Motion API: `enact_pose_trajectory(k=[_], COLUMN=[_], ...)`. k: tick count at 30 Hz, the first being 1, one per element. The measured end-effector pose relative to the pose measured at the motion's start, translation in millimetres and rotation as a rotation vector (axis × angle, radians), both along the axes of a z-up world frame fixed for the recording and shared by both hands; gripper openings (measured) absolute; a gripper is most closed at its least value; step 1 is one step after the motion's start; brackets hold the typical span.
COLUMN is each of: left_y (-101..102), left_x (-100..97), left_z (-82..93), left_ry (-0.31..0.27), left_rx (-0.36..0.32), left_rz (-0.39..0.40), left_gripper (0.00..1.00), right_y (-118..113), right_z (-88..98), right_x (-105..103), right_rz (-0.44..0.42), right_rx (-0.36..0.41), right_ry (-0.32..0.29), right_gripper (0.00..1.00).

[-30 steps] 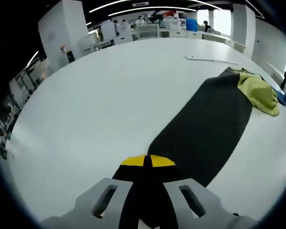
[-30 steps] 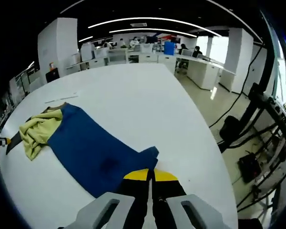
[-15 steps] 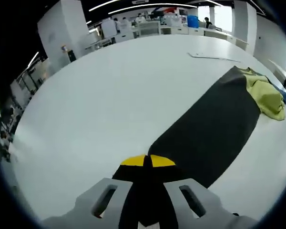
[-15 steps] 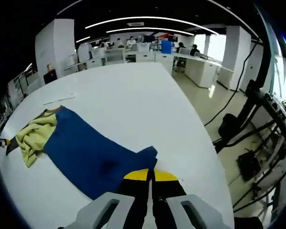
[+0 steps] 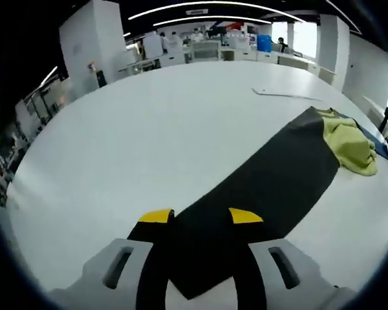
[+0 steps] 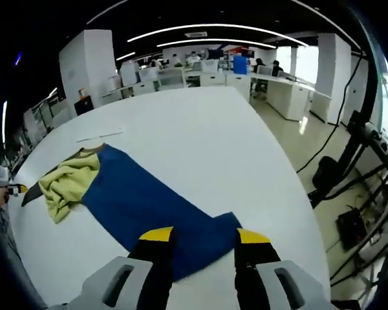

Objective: Fold the garment on the visible template until the final outline fits inside the template.

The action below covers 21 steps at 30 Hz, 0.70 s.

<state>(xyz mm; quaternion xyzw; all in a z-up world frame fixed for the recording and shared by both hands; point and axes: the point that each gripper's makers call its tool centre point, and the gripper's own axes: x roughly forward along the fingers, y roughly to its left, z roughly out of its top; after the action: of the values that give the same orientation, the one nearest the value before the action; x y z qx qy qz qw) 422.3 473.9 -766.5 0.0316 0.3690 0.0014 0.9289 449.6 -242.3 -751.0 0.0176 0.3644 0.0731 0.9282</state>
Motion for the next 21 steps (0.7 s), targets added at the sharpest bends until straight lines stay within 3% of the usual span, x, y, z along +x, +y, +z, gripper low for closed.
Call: enact_pose_trajectory(k=[4,11,21], left_y=[-16,-45,-79], left_x=[-4.3,-7.5,-14.5], left_z=[5.6,14.1,24.7], left_ry=[-0.027,-0.073,-0.117], left_rx=[-0.01,-0.057,-0.092], left_rz=[-0.051,-0.13,-0.232], left_gripper=[0.47,0.64,0.82], right_y=[29,76,144], right_z=[5.3,11.0,16.6], right_x=[-2,-7,-18], right_rz=[0.087,0.219,0.412], right_rx=[0.032,0.08,0.127], right_ry=[-0.017,-0.032,-0.052], right_gripper=[0.52,0.62,0.65])
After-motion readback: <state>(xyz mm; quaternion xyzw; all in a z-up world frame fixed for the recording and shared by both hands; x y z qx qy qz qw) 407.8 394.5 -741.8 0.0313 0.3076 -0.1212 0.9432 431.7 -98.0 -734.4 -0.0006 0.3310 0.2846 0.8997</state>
